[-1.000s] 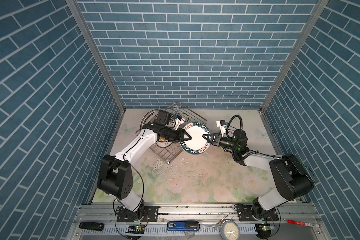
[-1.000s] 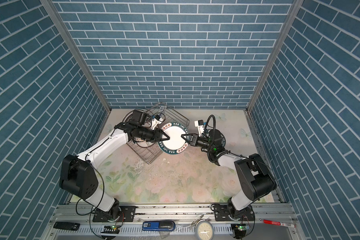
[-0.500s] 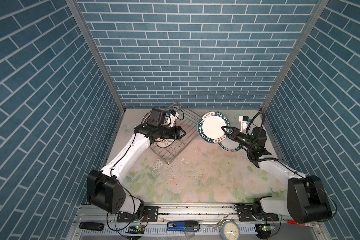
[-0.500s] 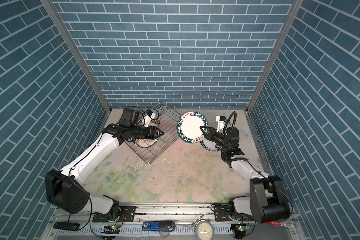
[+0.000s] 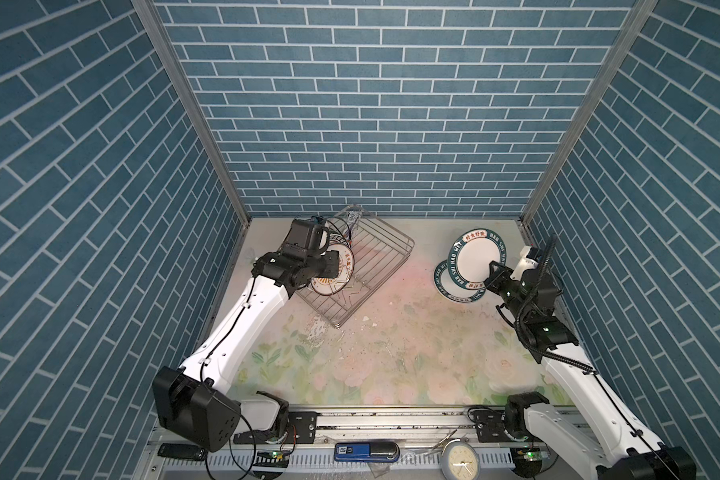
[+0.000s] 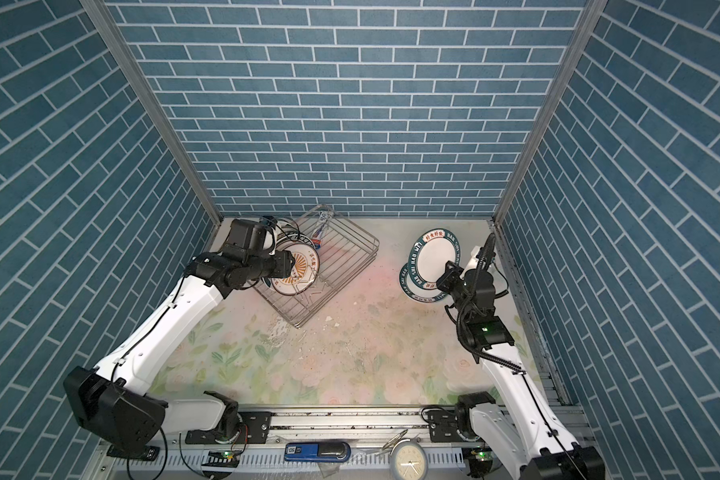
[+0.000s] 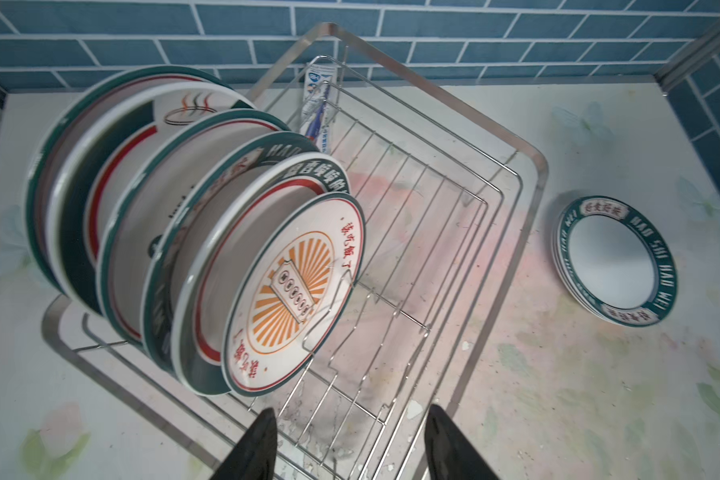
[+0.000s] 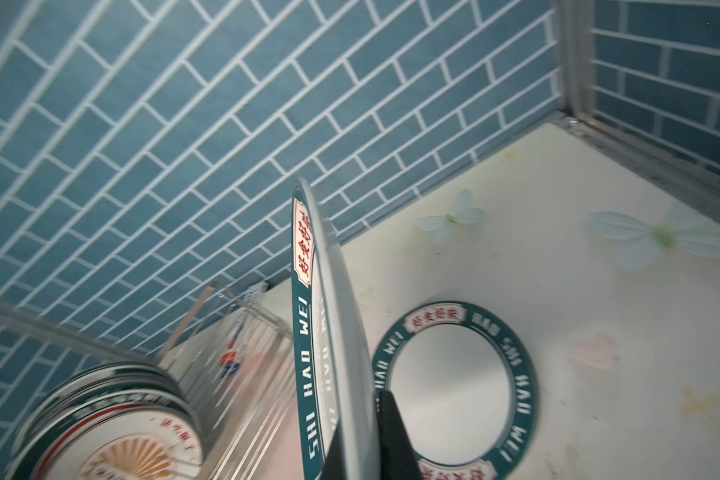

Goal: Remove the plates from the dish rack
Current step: 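Carry the plate to the stack with the right gripper while the left returns, then lower the plate flat onto the green-rimmed stack with the right gripper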

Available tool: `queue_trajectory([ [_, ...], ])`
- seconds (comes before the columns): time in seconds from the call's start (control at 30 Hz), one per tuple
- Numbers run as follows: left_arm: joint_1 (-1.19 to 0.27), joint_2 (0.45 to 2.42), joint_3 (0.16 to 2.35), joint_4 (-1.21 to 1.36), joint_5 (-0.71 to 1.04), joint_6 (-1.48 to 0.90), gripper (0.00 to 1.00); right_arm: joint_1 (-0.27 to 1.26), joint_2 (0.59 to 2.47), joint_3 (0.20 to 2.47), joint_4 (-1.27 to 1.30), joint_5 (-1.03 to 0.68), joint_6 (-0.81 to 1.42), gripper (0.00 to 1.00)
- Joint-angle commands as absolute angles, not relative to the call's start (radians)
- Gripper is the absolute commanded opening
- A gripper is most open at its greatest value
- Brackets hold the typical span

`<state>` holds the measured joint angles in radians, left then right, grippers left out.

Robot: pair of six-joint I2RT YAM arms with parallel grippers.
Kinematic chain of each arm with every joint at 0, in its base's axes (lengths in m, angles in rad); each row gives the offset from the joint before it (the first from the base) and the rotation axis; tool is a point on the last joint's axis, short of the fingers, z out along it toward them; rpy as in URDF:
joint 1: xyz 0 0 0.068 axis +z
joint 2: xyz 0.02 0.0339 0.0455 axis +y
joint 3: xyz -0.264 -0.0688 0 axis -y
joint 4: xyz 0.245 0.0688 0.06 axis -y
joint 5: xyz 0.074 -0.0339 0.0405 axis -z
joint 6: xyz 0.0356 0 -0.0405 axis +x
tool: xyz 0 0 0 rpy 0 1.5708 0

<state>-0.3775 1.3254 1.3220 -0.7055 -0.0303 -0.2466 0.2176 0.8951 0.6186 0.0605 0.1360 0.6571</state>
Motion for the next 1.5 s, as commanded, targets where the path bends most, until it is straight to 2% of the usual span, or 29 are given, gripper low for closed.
queue_trajectory([
  [0.0, -0.374, 1.272, 1.33, -0.736, -0.157, -0.238, 0.59, 0.214, 0.918, 0.596, 0.032, 0.347, 0.691, 0.0],
  [0.17, -0.375, 1.253, 1.329, -0.746, -0.206, -0.23, 0.6, 0.211, 0.984, 0.614, -0.018, 0.421, 0.71, 0.0],
  [0.37, -0.374, 1.267, 1.339, -0.762, -0.221, -0.227, 0.63, 0.204, 1.052, 0.636, -0.047, 0.417, 0.744, 0.0],
  [0.83, -0.375, 1.262, 1.332, -0.754, -0.184, -0.223, 0.7, 0.155, 1.191, 0.656, -0.038, 0.246, 0.849, 0.0],
  [1.27, -0.375, 1.25, 1.328, -0.748, -0.178, -0.215, 0.71, 0.121, 1.313, 0.659, 0.015, 0.093, 0.876, 0.0],
  [1.3, -0.375, 1.247, 1.328, -0.748, -0.182, -0.215, 0.72, 0.119, 1.326, 0.664, 0.014, 0.084, 0.876, 0.0],
  [1.37, -0.375, 1.245, 1.326, -0.749, -0.187, -0.216, 0.87, 0.119, 1.347, 0.672, 0.007, 0.072, 0.877, 0.0],
  [1.47, -0.374, 1.239, 1.322, -0.743, -0.186, -0.215, 0.89, 0.118, 1.361, 0.673, 0.003, 0.064, 0.882, 0.0],
])
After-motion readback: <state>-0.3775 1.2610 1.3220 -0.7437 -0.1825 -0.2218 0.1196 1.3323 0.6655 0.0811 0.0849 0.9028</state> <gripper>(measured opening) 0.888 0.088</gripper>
